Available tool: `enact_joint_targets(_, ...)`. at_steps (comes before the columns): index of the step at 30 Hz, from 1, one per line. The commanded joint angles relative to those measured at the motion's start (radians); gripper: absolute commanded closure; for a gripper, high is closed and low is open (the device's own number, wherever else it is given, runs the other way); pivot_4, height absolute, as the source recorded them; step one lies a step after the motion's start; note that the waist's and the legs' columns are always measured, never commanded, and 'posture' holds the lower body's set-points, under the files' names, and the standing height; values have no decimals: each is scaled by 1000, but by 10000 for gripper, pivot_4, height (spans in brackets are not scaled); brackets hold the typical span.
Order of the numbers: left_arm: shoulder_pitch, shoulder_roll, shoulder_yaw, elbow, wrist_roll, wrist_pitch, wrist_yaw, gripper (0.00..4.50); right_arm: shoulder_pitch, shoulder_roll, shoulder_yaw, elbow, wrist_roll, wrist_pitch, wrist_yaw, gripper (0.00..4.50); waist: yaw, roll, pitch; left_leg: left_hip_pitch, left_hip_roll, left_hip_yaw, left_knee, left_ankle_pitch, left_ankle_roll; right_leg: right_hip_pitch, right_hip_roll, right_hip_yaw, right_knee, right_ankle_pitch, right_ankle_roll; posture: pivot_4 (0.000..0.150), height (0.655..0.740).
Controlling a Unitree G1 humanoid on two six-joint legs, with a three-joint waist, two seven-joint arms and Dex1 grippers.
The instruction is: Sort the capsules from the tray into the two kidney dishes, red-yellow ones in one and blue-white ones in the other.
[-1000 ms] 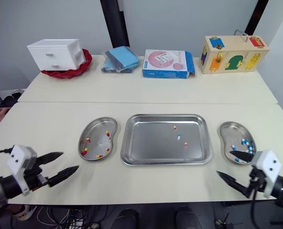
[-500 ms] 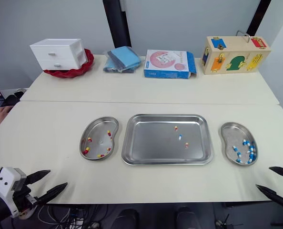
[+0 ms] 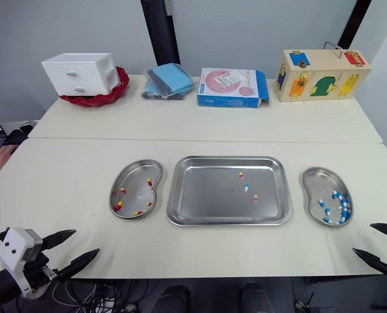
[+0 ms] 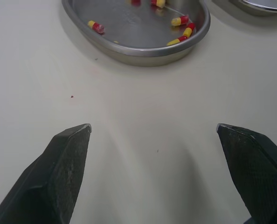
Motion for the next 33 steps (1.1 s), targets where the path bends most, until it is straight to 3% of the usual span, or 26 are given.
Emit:
enact_joint_targets(1,12,3,-12,-6,-4,-40,-38,281,4,-6,-10,-12,3,-17,8,0,0,0,0,0,0,0,0,0,0,0,0,0,0,0,0,1500,7400)
enact_joint_targets(16,-30,15,-114,-58,-7,-100,-108,281,56,70,-3,-190,23,-28,-23,0,0,0,0,0,0,0,0,0,0,0,0,0,0,0,0,1500,7400)
enact_joint_targets(25,58,-35,-102,-61,3,-144,-94,281,62,262,197,-519,6,-19,-197,0,0,1,0,0,0,0,-1,0,0,0,0,0,0,0,0,1500,7400)
enact_joint_targets(33,64,-5,-102,-149,-26,-117,-88,281,-24,314,344,-552,-34,6,-308,0,3,-1,-1,0,0,0,0,0,0,0,0,0,0,-1,-2,1500,7400)
